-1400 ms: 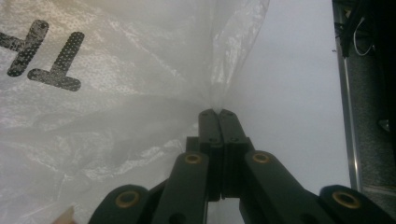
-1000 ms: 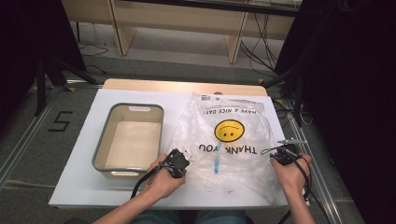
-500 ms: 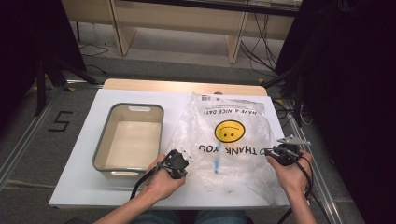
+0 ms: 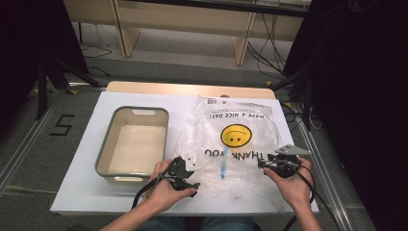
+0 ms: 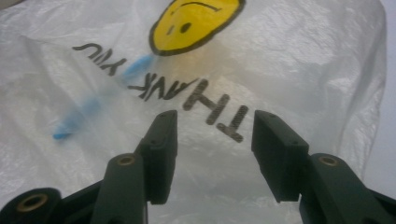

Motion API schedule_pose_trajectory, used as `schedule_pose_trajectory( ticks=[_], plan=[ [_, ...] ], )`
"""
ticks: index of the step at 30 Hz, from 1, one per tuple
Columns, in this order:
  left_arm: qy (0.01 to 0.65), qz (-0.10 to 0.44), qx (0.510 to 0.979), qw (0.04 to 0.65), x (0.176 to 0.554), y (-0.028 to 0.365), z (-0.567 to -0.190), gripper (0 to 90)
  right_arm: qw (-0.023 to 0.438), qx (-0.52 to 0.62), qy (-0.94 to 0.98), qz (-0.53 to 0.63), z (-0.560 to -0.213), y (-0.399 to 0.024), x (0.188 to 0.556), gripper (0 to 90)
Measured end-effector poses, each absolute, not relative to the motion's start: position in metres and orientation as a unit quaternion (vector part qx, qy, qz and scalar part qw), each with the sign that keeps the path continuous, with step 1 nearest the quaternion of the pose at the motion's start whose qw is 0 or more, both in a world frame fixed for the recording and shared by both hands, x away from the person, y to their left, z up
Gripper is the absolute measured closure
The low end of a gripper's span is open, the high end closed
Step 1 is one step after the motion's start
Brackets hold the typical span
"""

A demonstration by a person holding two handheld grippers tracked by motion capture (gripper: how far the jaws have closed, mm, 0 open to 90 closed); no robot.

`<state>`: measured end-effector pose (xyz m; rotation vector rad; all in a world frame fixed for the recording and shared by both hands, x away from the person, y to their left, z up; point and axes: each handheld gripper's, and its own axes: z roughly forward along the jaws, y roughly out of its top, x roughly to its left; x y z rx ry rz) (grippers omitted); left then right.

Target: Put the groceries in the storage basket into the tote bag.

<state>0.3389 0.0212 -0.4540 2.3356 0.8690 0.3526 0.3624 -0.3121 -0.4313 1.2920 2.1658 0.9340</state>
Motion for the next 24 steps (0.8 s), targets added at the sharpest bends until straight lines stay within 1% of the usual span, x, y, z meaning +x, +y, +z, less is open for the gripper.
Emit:
schedule_pose_trajectory(
  ticks=[7, 13, 16, 19, 24],
  plan=[
    [0.336, 0.121, 0.884, 0.302, 0.335, 0.027, -0.457, 30.3, 0.215, 0.456, 0.790, 0.349, -0.435, -0.306, 0.352, 45.8],
    [0.341, 0.125, 0.880, 0.305, 0.333, 0.028, -0.458, 30.0, 0.199, 0.456, 0.792, 0.354, -0.439, -0.304, 0.345, 41.9],
    [0.342, 0.127, 0.879, 0.307, 0.331, 0.029, -0.458, 30.7, 0.197, 0.456, 0.793, 0.354, -0.441, -0.304, 0.344, 40.8],
    [0.350, 0.138, 0.874, 0.308, 0.328, 0.029, -0.458, 33.8, 0.195, 0.460, 0.791, 0.353, -0.442, -0.307, 0.341, 39.9],
    [0.356, 0.149, 0.876, 0.288, 0.321, 0.026, -0.462, 35.4, 0.203, 0.467, 0.783, 0.357, -0.440, -0.312, 0.338, 39.2]
  ],
)
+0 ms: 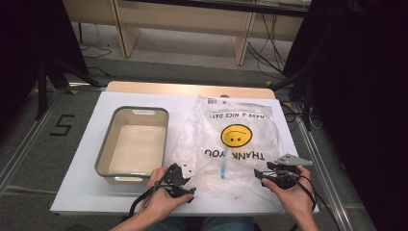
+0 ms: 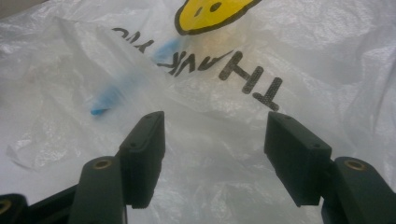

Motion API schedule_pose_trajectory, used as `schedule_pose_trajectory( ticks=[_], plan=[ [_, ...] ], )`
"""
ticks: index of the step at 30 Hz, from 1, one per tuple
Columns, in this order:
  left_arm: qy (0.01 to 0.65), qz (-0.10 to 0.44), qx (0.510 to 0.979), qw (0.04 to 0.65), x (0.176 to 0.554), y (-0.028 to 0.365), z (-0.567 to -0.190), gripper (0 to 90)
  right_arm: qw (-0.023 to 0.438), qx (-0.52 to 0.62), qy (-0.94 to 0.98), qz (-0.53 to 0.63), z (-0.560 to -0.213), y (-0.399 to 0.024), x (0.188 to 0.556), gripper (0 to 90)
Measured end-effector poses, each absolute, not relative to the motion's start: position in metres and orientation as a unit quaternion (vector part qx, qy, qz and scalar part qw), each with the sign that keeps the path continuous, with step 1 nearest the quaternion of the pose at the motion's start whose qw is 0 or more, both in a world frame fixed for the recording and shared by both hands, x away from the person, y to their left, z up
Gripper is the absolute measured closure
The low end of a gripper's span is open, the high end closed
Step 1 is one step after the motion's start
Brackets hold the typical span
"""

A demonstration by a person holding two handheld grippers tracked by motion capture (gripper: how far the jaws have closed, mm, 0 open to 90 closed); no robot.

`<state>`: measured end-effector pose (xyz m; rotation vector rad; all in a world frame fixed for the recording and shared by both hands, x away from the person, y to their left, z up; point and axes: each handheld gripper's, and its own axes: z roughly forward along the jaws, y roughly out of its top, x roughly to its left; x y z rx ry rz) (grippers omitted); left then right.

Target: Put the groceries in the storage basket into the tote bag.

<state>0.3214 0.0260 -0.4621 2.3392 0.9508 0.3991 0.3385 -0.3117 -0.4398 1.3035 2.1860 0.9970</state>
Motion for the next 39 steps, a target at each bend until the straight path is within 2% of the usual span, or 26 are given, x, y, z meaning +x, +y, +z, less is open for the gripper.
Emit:
schedule_pose_trajectory(
  ticks=[7, 39],
  plan=[
    [0.362, 0.145, 0.881, 0.268, 0.317, 0.022, -0.471, 36.3, 0.213, 0.472, 0.776, 0.360, -0.438, -0.315, 0.338, 38.9],
    [0.384, 0.137, 0.871, 0.274, 0.316, 0.026, -0.474, 37.7, 0.222, 0.478, 0.768, 0.364, -0.436, -0.317, 0.339, 38.0]
  ],
)
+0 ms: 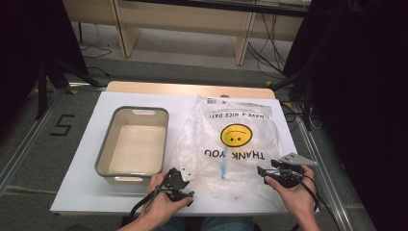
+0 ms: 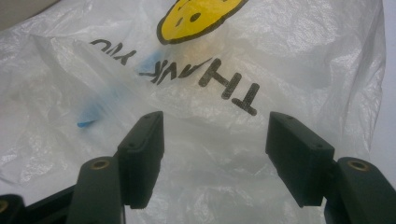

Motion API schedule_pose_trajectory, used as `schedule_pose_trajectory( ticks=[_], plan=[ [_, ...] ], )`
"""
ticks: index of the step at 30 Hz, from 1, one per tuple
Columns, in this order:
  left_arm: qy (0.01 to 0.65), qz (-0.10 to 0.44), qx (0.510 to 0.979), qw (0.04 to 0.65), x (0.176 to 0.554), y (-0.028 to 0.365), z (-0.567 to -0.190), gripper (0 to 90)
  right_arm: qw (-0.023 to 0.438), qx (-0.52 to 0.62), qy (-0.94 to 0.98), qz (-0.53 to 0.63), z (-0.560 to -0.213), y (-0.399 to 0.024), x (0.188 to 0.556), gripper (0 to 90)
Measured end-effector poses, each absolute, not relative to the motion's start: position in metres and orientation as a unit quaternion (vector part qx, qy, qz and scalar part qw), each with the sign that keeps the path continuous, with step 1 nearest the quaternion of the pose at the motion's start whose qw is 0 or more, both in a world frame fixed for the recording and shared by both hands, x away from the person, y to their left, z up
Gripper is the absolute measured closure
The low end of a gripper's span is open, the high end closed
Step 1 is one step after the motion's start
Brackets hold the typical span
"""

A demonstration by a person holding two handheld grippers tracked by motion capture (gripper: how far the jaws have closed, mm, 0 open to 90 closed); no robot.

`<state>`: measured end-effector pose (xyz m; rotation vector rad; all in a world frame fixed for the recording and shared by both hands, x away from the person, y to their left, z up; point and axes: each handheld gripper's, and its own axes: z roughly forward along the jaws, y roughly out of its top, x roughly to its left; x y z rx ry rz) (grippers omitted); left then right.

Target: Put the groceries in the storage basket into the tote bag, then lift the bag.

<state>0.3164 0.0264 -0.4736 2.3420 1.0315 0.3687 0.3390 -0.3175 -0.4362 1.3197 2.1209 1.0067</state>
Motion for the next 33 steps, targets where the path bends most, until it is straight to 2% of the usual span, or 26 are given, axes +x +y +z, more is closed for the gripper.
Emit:
schedule_pose_trajectory(
  ticks=[9, 20, 27, 33],
  plan=[
    [0.392, 0.133, 0.868, 0.275, 0.316, 0.026, -0.476, 38.7, 0.228, 0.479, 0.765, 0.366, -0.434, -0.319, 0.339, 37.8],
    [0.433, 0.123, 0.846, 0.286, 0.317, 0.028, -0.480, 40.4, 0.229, 0.495, 0.753, 0.367, -0.426, -0.331, 0.336, 37.5],
    [0.444, 0.119, 0.840, 0.288, 0.319, 0.030, -0.480, 47.1, 0.169, 0.536, 0.762, 0.323, -0.422, -0.347, 0.327, 33.2],
    [0.443, 0.117, 0.843, 0.283, 0.321, 0.031, -0.479, 49.6, 0.095, 0.522, 0.806, 0.264, -0.429, -0.335, 0.317, 31.9]
  ],
)
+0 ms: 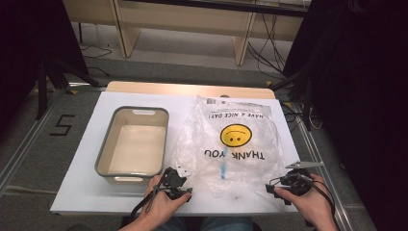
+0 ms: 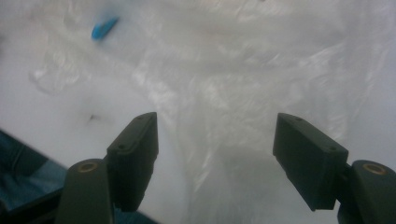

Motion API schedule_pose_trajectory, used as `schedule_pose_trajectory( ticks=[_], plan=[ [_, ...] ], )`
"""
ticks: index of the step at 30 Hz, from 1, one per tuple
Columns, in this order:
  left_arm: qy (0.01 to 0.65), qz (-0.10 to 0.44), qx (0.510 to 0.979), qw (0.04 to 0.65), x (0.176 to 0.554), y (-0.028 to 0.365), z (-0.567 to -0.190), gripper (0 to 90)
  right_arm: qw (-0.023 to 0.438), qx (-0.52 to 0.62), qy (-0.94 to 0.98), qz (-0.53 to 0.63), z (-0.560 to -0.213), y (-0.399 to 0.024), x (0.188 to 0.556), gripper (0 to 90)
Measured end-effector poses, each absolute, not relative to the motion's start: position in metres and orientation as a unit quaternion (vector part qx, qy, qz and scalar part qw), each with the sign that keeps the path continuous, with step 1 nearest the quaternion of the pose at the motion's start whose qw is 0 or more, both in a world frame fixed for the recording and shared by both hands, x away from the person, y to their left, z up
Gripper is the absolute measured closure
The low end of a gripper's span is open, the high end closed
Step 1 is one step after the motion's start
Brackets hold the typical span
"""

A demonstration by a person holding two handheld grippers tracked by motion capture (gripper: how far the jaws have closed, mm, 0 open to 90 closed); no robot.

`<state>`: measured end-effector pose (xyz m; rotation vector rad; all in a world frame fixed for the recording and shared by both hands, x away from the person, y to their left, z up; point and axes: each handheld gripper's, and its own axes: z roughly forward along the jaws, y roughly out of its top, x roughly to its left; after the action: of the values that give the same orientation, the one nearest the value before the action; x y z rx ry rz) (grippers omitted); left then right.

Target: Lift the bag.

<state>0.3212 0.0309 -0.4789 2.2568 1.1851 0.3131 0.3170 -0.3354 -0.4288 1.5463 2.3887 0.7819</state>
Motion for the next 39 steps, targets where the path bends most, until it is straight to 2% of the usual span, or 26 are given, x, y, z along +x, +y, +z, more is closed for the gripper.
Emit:
schedule_pose_trajectory(
  ticks=[9, 11, 17, 25, 27, 30, 39],
  plan=[
    [0.443, 0.117, 0.843, 0.283, 0.322, 0.031, -0.479, 54.1, 0.073, 0.509, 0.830, 0.216, -0.441, -0.327, 0.314, 34.4],
    [0.443, 0.117, 0.843, 0.284, 0.322, 0.032, -0.479, 54.3, 0.064, 0.504, 0.839, 0.197, -0.446, -0.327, 0.315, 43.6],
    [0.440, 0.119, 0.843, 0.285, 0.321, 0.032, -0.479, 54.4, 0.050, 0.504, 0.843, 0.180, -0.455, -0.326, 0.317, 55.3],
    [0.436, 0.124, 0.842, 0.291, 0.320, 0.033, -0.480, 54.6, 0.071, 0.499, 0.848, 0.164, -0.456, -0.323, 0.320, 83.6],
    [0.431, 0.124, 0.844, 0.293, 0.319, 0.034, -0.480, 54.8, 0.064, 0.505, 0.845, 0.167, -0.457, -0.322, 0.321, 88.9],
    [0.421, 0.124, 0.849, 0.294, 0.317, 0.035, -0.480, 53.1, 0.063, 0.509, 0.843, 0.165, -0.457, -0.322, 0.323, 89.9],
    [0.411, 0.113, 0.856, 0.293, 0.304, 0.038, -0.479, 38.6, 0.076, 0.540, 0.817, 0.184, -0.457, -0.326, 0.327, 90.0]
  ],
)
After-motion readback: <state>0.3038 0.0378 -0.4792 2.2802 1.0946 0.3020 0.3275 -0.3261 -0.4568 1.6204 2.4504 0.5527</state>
